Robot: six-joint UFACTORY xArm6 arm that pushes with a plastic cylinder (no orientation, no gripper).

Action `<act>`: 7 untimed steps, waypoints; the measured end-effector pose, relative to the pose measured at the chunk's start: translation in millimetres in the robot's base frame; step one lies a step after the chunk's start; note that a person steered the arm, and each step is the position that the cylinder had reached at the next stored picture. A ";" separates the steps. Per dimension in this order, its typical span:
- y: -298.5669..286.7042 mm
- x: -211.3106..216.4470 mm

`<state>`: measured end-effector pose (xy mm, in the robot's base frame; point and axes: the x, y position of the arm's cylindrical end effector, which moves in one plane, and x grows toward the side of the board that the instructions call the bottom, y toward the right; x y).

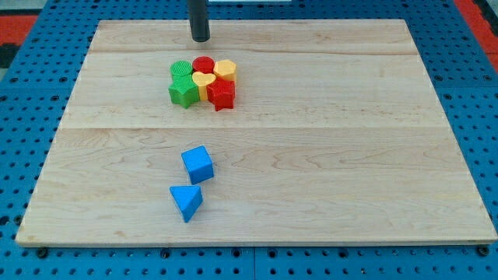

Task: Push the group of blocks a bit right

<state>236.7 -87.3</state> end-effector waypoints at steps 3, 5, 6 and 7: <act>-0.3 -3.5; -32.2 61.9; -47.0 140.3; 21.6 141.8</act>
<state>378.4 -65.7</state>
